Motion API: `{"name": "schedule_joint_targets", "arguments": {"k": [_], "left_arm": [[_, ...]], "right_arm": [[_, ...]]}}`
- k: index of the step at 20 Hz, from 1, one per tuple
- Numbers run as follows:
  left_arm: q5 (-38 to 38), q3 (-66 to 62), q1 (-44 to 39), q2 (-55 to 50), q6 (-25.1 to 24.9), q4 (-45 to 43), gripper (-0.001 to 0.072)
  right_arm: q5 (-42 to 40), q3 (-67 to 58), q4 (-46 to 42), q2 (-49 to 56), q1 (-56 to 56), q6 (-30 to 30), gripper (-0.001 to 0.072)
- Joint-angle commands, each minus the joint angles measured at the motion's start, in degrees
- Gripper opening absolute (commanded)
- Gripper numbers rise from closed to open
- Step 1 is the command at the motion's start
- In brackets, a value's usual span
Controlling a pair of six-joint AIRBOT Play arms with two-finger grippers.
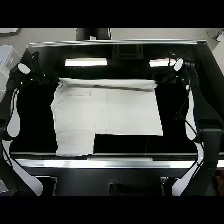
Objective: Fold the clothes and pants, and hang the long-sleeved shirts on hangers.
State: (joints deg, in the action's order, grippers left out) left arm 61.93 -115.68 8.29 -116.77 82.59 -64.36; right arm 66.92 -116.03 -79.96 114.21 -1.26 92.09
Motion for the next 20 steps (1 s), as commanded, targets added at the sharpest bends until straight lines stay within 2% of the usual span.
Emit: {"name": "schedule_joint_targets", "arguments": {"k": [1, 4, 10, 15, 20], "left_arm": [[13.29, -0.24, 1.73, 1.92, 0.44, -0.31, 0.0016], [20.92, -0.17, 1.68, 1.7, 1.49, -0.48, 0.0016], [29.51, 0.26, 0.31, 1.7, 4.35, -2.56, 0.0016], [31.28, 2.6, -0.42, 1.64, 4.44, -6.91, 0.0016], [31.02, 3.45, -0.52, -0.35, 4.44, -7.21, 0.0016]], "right_arm": [[10.45, -0.02, -3.74, -3.04, -0.04, 0.7, 0.0027], [16.0, 0.0, -3.65, -2.99, -0.02, 0.7, 0.0027], [23.74, 0.13, -4.35, -1.07, -0.02, 0.68, 0.0027], [22.58, 3.21, -4.83, -0.98, -0.02, 0.68, 0.0027], [23.43, 4.85, -6.16, 1.09, -0.02, 0.68, 0.0029]]}}
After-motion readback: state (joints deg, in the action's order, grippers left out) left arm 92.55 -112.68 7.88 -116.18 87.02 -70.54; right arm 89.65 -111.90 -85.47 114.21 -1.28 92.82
